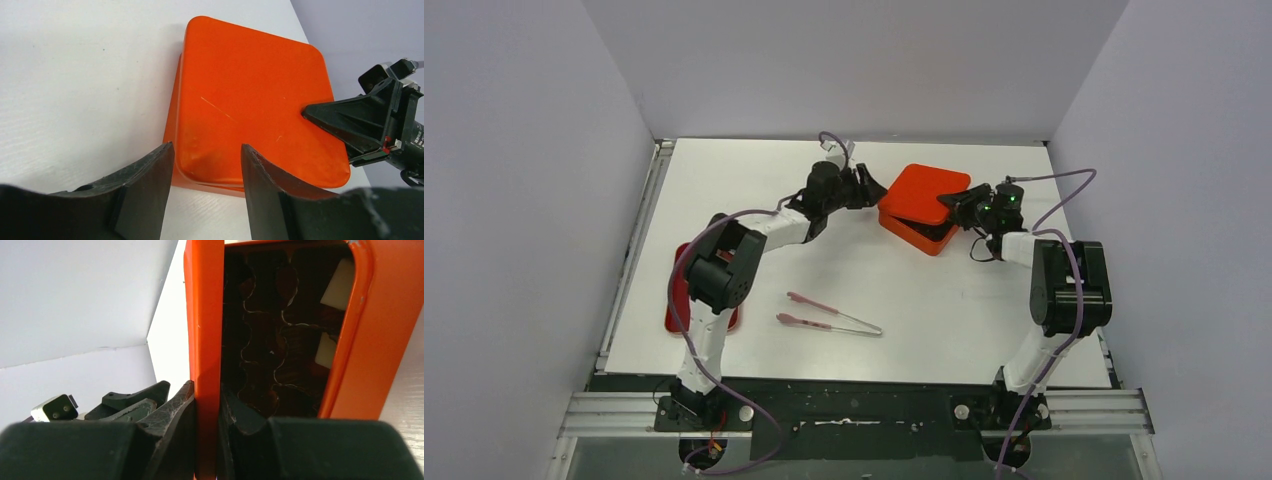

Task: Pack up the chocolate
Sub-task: Close the box lid on the packing box.

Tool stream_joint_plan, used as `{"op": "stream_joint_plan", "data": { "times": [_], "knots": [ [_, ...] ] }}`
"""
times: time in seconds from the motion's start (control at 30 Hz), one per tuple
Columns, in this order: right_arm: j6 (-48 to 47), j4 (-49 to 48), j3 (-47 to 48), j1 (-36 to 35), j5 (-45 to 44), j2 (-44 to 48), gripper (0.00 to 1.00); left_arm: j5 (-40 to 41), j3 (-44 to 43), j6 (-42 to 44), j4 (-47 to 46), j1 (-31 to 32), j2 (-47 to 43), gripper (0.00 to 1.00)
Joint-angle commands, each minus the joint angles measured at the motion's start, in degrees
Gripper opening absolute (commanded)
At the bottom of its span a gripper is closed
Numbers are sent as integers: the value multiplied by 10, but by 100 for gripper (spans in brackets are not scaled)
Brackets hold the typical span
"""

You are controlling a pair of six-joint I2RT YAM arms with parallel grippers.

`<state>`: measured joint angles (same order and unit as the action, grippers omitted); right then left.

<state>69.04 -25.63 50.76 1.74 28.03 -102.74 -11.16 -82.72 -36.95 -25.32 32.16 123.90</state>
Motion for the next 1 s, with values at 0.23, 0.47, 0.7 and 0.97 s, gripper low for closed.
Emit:
{"op": "stream_joint_plan", "data": {
  "times": [0.23,0.47,0.7,0.97],
  "knots": [
    [-61,95,-4,10,-30,50,29,-18,-58,11,-67,5,54,39],
    [-107,191,-8,11,-44,90,37,-28,-68,38,-63,9,72,36],
    [-159,377,22,21,-109,135,46,-27,-54,48,-72,11,73,34],
    [-214,420,69,18,-150,139,57,-37,-58,39,-100,14,70,34]
  ]
}}
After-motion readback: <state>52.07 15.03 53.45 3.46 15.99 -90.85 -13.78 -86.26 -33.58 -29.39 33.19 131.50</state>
